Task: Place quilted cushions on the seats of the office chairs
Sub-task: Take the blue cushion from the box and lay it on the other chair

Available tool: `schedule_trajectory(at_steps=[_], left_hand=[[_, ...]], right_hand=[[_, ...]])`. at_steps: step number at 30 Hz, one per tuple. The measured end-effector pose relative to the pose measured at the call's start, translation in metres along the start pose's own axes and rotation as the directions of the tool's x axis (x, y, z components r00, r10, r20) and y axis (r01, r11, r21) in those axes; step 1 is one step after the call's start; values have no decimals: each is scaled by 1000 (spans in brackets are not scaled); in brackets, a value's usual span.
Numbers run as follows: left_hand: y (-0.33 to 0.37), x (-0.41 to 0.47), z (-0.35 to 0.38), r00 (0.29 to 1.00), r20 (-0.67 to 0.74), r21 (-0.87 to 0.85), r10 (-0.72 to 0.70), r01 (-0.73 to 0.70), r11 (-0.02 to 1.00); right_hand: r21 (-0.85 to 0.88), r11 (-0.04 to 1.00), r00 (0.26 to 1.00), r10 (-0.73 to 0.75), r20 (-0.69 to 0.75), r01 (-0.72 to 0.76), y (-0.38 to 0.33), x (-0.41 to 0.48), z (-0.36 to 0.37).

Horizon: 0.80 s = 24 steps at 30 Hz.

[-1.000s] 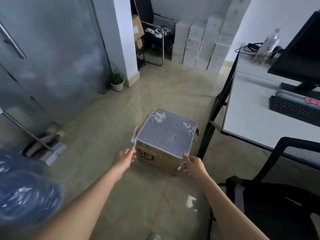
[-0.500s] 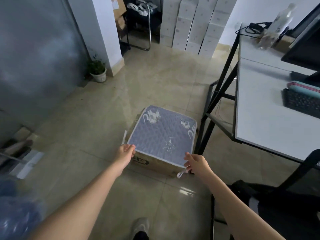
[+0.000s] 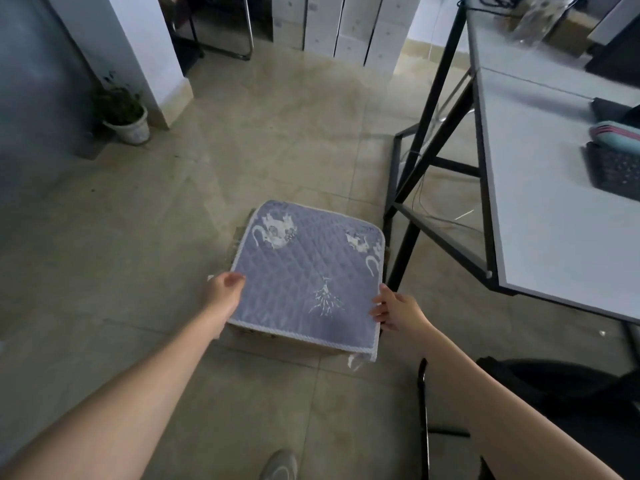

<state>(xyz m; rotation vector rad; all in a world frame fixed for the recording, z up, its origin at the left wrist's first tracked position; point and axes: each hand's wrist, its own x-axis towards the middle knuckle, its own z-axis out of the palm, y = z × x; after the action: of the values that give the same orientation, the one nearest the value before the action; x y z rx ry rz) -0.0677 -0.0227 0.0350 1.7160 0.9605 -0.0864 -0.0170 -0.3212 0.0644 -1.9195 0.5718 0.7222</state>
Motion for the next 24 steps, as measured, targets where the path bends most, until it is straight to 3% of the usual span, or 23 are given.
schedule_trajectory(at_steps=[4, 10, 16, 21, 24], left_hand=[[-4, 25, 10, 1000, -19, 94, 20, -18, 995], [-17, 63, 19, 999, -37, 85, 0, 4, 996], [-29, 96, 32, 998, -61, 93, -2, 8, 996], [-31, 115, 42, 993, -114, 116, 31, -18, 993], [-32, 121, 45, 984, -176, 37, 20, -14, 999]], right_hand=[[-4, 1000, 999, 6, -35, -6, 1, 21, 8], [-66, 998, 996, -20, -83, 14, 5, 49, 20], [36, 994, 987, 109, -118, -105, 5, 76, 26], [98, 988, 978, 131, -162, -116, 4, 91, 31], [113, 988, 973, 121, -196, -100, 7, 98, 33]])
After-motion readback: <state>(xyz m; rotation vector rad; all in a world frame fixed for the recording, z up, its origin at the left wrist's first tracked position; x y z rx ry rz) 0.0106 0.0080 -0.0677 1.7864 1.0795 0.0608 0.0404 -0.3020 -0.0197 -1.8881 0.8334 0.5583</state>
